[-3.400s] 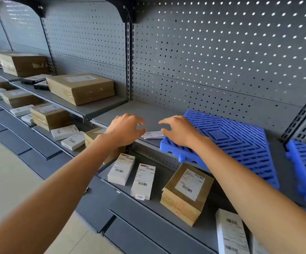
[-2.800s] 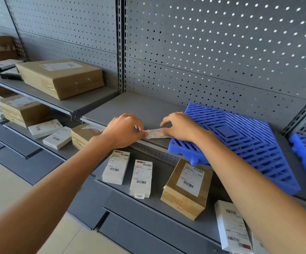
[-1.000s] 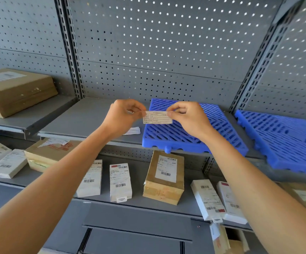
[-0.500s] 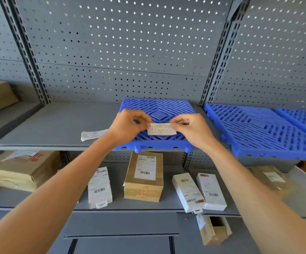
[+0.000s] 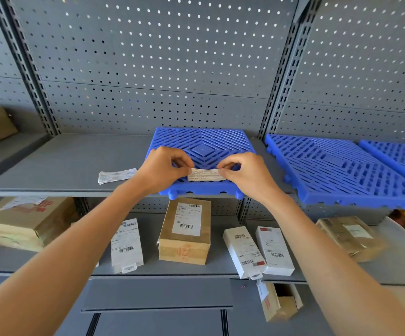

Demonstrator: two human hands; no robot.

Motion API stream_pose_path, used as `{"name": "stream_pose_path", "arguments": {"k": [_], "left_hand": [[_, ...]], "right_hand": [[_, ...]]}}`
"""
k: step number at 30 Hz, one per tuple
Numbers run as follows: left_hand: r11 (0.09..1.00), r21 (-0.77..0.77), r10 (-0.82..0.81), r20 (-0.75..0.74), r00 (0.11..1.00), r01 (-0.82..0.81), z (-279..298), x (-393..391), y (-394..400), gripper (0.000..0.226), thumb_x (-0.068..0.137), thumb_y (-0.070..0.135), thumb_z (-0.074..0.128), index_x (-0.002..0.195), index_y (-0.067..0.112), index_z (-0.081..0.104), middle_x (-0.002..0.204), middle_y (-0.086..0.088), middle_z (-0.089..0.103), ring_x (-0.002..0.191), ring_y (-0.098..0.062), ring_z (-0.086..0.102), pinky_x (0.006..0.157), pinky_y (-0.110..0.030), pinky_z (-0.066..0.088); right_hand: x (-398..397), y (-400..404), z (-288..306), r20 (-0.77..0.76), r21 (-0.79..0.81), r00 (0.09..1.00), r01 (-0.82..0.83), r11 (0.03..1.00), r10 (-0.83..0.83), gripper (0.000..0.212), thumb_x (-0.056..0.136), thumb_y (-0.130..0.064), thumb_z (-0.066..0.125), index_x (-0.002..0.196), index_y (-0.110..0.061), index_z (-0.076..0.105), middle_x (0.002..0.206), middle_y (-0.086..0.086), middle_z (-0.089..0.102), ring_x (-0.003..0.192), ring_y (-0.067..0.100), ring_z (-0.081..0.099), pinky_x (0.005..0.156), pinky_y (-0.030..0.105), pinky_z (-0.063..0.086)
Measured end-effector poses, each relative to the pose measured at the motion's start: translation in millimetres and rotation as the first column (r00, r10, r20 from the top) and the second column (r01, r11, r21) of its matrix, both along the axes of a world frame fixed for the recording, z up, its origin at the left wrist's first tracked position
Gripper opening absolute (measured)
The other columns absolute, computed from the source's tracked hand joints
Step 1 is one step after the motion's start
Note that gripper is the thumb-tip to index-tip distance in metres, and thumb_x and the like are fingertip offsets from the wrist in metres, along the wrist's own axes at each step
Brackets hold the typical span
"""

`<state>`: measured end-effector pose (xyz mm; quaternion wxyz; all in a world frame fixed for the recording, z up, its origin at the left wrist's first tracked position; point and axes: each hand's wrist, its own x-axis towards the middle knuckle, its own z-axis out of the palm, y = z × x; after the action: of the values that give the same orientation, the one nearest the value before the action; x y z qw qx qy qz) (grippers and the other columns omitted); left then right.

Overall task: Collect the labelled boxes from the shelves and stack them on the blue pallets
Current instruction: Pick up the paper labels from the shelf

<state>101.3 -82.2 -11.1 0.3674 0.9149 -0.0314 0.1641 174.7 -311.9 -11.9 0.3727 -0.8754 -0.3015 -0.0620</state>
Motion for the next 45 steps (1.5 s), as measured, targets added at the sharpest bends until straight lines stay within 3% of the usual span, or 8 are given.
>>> {"name": "stream_pose_path", "arguments": {"k": [9, 15, 24, 29, 35, 39, 42, 45], "left_hand": [[1.0, 0.013, -0.015, 0.02, 1.0, 0.015, -1.3, 0.5, 0.3, 0.01, 0.086, 0.008, 0.076, 0.088, 0.018, 0.077, 0.081, 0.016, 0.071, 0.078, 0.005, 0.065, 0.071, -0.001, 0.044], [1.0, -0.006, -0.022, 0.042, 0.999, 0.022, -3.0, 1.5, 3.3, 0.01, 0.09, 0.009, 0.072, 0.09, 0.019, 0.076, 0.086, 0.013, 0.073, 0.078, 0.007, 0.063, 0.073, -0.003, 0.045], [0.999, -0.029, 0.044, 0.095, 0.995, -0.041, -3.7, -4.3, 26.8, 0.009, 0.092, 0.012, 0.071, 0.092, 0.017, 0.078, 0.09, 0.007, 0.075, 0.085, -0.004, 0.066, 0.077, -0.002, 0.043], [0.996, -0.032, 0.089, 0.088, 0.992, -0.087, -0.8, -15.7, 47.9, 0.009, 0.093, 0.015, 0.07, 0.092, 0.018, 0.078, 0.088, 0.009, 0.074, 0.082, 0.007, 0.062, 0.07, 0.001, 0.04], [0.984, -0.034, 0.18, 0.076, 0.981, -0.177, 5.8, -39.1, 90.2, 0.012, 0.094, 0.017, 0.068, 0.09, 0.025, 0.076, 0.083, 0.015, 0.071, 0.078, 0.01, 0.062, 0.065, 0.001, 0.04], [0.966, 0.015, 0.256, 0.067, 0.964, -0.257, 3.3, -56.7, 120.8, 0.015, 0.093, 0.012, 0.067, 0.091, 0.022, 0.078, 0.085, 0.013, 0.072, 0.08, 0.008, 0.062, 0.069, 0.002, 0.039], [0.955, 0.103, 0.276, 0.039, 0.96, -0.279, -3.8, -67.8, 139.5, 0.015, 0.093, 0.014, 0.066, 0.092, 0.023, 0.077, 0.091, 0.009, 0.072, 0.084, -0.003, 0.063, 0.077, -0.015, 0.048], [0.923, 0.231, 0.314, 0.017, 0.949, -0.309, -13.6, -74.5, 154.2, 0.011, 0.092, 0.027, 0.068, 0.097, 0.025, 0.078, 0.101, 0.009, 0.07, 0.088, -0.012, 0.062, 0.082, -0.035, 0.055]], "right_hand": [[-1.3, -1.8, 0.8, 0.03, -0.036, 0.999, 0.019, 0.999, -0.018, 0.013, 0.096, -0.024, 0.064, 0.098, -0.026, 0.076, 0.085, -0.019, 0.073, 0.071, 0.011, 0.071, 0.072, 0.008, 0.048], [-2.0, -0.3, 4.2, 0.031, -0.029, 0.999, 0.044, 0.999, -0.043, 0.014, 0.096, -0.02, 0.064, 0.101, -0.021, 0.077, 0.095, -0.016, 0.073, 0.09, -0.007, 0.064, 0.076, 0.004, 0.045], [-7.6, 18.4, 8.9, 0.038, -0.049, 0.999, 0.026, 0.998, -0.024, 0.016, 0.097, -0.017, 0.062, 0.105, -0.017, 0.076, 0.099, -0.014, 0.07, 0.088, -0.008, 0.059, 0.085, 0.003, 0.043], [-13.9, 49.9, 14.4, 0.02, -0.06, 0.999, -0.031, 0.998, 0.032, 0.017, 0.098, -0.02, 0.062, 0.108, -0.017, 0.075, 0.109, -0.01, 0.071, 0.103, 0.0, 0.059, 0.095, 0.018, 0.042], [-23.0, 102.6, 20.9, 0.029, -0.081, 0.988, -0.152, 0.985, 0.155, 0.017, 0.097, -0.017, 0.063, 0.109, -0.015, 0.074, 0.104, -0.011, 0.07, 0.079, -0.011, 0.061, 0.07, -0.005, 0.035], [-30.1, 145.4, 21.7, 0.045, -0.112, 0.974, -0.218, 0.97, 0.224, 0.018, 0.095, -0.017, 0.064, 0.108, -0.015, 0.076, 0.108, -0.008, 0.074, 0.098, -0.002, 0.061, 0.078, -0.006, 0.032], [-36.0, 173.5, 21.9, 0.025, -0.156, 0.965, -0.256, 0.954, 0.263, 0.018, 0.095, -0.021, 0.064, 0.107, -0.015, 0.076, 0.111, -0.008, 0.073, 0.103, 0.003, 0.062, 0.084, 0.006, 0.036], [-40.3, 195.3, 21.1, -0.01, -0.214, 0.956, -0.289, 0.933, 0.294, 0.019, 0.094, -0.031, 0.066, 0.104, -0.018, 0.076, 0.109, -0.009, 0.073, 0.078, -0.004, 0.064, 0.078, 0.02, 0.042]]}}
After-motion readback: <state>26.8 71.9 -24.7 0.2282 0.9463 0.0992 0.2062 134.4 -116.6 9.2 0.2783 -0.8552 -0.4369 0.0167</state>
